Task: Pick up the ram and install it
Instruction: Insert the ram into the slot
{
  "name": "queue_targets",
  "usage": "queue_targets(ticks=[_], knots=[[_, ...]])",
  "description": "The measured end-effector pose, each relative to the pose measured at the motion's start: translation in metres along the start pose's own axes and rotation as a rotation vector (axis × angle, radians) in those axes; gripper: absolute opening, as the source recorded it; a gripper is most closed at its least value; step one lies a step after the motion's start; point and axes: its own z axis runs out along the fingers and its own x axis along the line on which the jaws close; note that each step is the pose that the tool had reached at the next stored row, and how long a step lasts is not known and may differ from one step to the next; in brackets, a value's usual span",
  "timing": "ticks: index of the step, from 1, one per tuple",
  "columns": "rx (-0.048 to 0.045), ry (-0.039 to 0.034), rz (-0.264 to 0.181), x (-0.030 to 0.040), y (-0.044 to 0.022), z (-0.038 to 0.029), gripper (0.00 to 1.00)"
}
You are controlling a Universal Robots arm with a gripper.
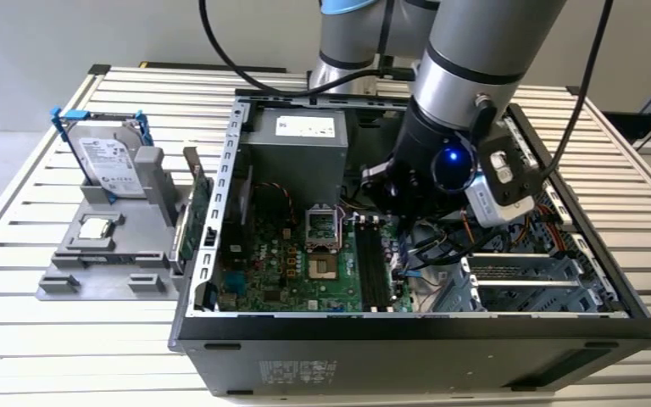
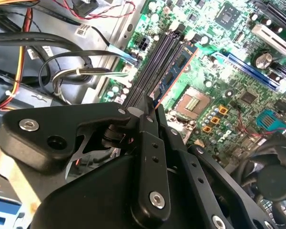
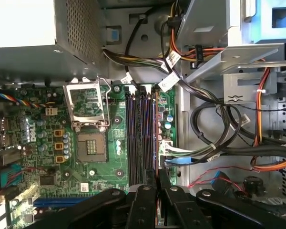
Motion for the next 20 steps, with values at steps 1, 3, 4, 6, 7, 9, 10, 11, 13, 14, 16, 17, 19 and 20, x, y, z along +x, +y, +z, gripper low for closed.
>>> queue_targets(ticks=[1,3,4,6,7,9,10,11,13,14,16,17,19,20], knots=[[0.0000,0.0000,0.000,0.0000,0.0000,0.0011,0.00],[0.0000,0.0002,0.000,0.0000,0.0000,0.0028,0.00],[0.0002,0.0009,0.000,0.0000,0.0000,0.0030,0.00],[0.0004,0.0024,0.000,0.0000,0.0000,0.0029,0.00],[0.0004,0.0031,0.000,0.0000,0.0000,0.0029,0.00],[0.0002,0.0032,0.000,-0.0001,0.0000,0.0033,0.00],[0.0002,0.0033,0.000,0.0000,0.0000,0.0033,0.00],[0.0004,0.0033,0.000,0.0000,0.0000,0.0034,0.00],[-0.0002,0.0032,0.000,-0.0001,0.0000,0.0045,0.00],[0.0000,0.0032,0.000,-0.0001,0.0000,0.0049,0.00],[0.0002,0.0033,0.000,-0.0001,0.0000,0.0058,0.00],[0.0001,0.0032,0.000,-0.0001,0.0000,0.0065,0.00],[0.0002,0.0032,0.000,-0.0001,0.0000,0.0084,0.00],[0.0002,0.0033,0.000,-0.0001,0.0000,0.0093,0.00]])
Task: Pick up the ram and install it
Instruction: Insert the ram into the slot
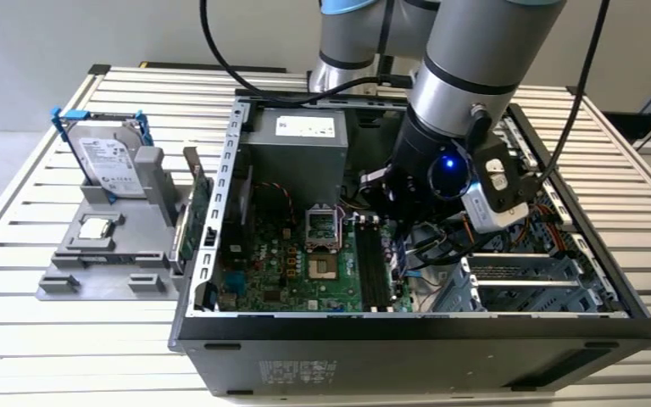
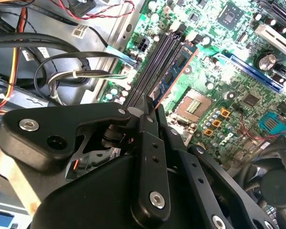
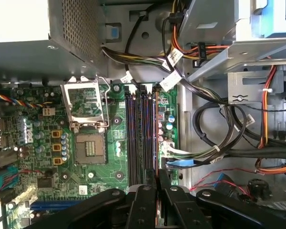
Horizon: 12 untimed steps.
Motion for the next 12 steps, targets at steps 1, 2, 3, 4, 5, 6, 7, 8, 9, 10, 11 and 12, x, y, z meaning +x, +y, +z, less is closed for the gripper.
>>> queue_targets(ticks=[1,2,3,4,5,6,7,8,9,10,11,12], knots=[[-0.0001,0.0000,0.000,0.0000,0.0000,0.0011,0.00],[-0.0001,0.0000,0.000,-0.0001,0.0001,0.0020,0.00],[0.0000,0.0000,0.000,0.0000,0.0001,0.0024,0.00],[0.0002,0.0000,0.000,0.0000,0.0002,0.0028,0.00],[0.0000,0.0000,0.000,0.0000,0.0003,0.0035,0.00],[0.0000,0.0000,0.000,0.0000,0.0004,0.0043,0.00],[0.0000,0.0000,0.000,0.0000,0.0006,0.0051,0.00],[0.0001,0.0000,0.000,0.0000,0.0007,0.0061,0.00],[0.0001,0.0000,0.000,-0.0001,0.0008,0.0071,0.00],[0.0001,0.0000,0.000,-0.0001,0.0009,0.0082,0.00],[-0.0001,-0.0001,0.000,-0.0001,0.0011,0.0094,0.00],[0.0000,0.0000,0.000,-0.0001,0.0012,0.0104,0.00]])
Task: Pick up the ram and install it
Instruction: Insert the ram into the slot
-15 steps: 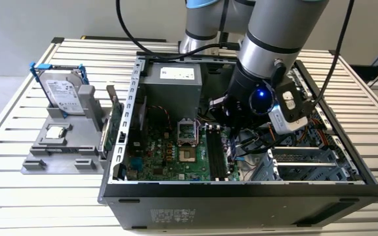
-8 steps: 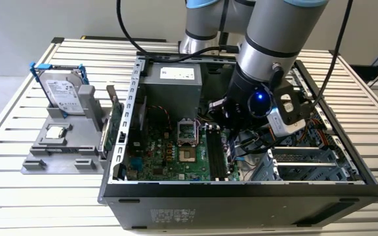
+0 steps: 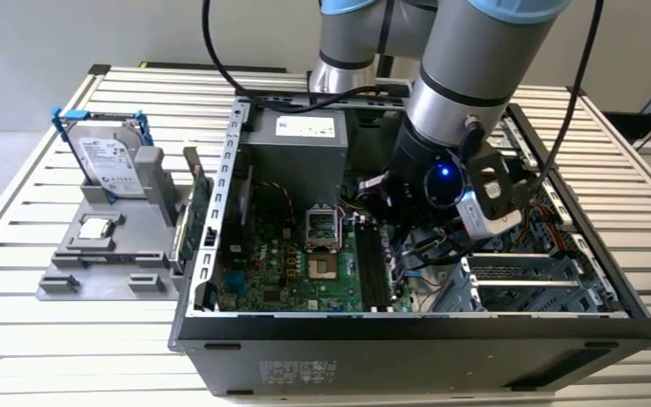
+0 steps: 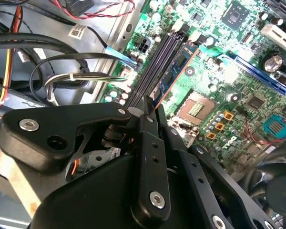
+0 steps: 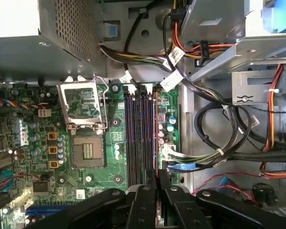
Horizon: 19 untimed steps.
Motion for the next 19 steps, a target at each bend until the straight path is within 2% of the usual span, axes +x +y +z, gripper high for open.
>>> queue_targets(ticks=[19], knots=[[0.0001,0.0000,-0.005,0.0003,0.0012,0.0194,0.00]])
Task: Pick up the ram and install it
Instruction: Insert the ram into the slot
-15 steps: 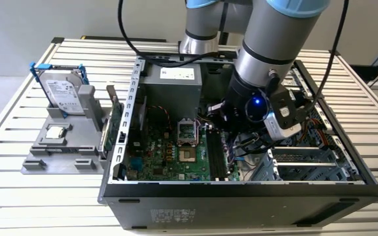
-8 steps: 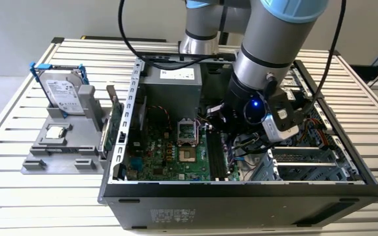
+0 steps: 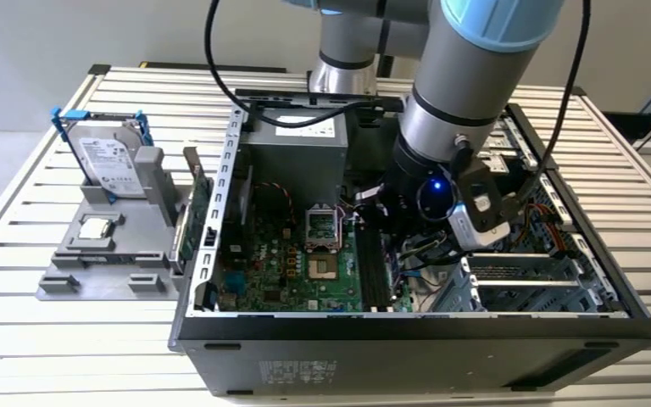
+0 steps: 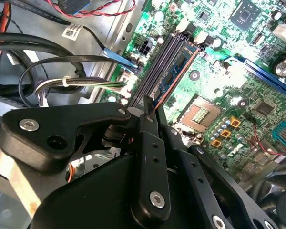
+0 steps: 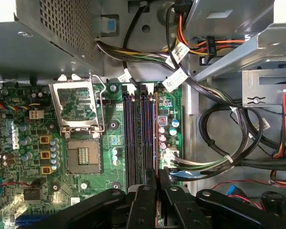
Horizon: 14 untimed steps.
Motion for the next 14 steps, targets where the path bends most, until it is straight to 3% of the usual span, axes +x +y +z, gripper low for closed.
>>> queue_targets(ticks=[14], knots=[[0.0006,0.0001,-0.014,-0.0003,0.0000,0.0124,0.00]])
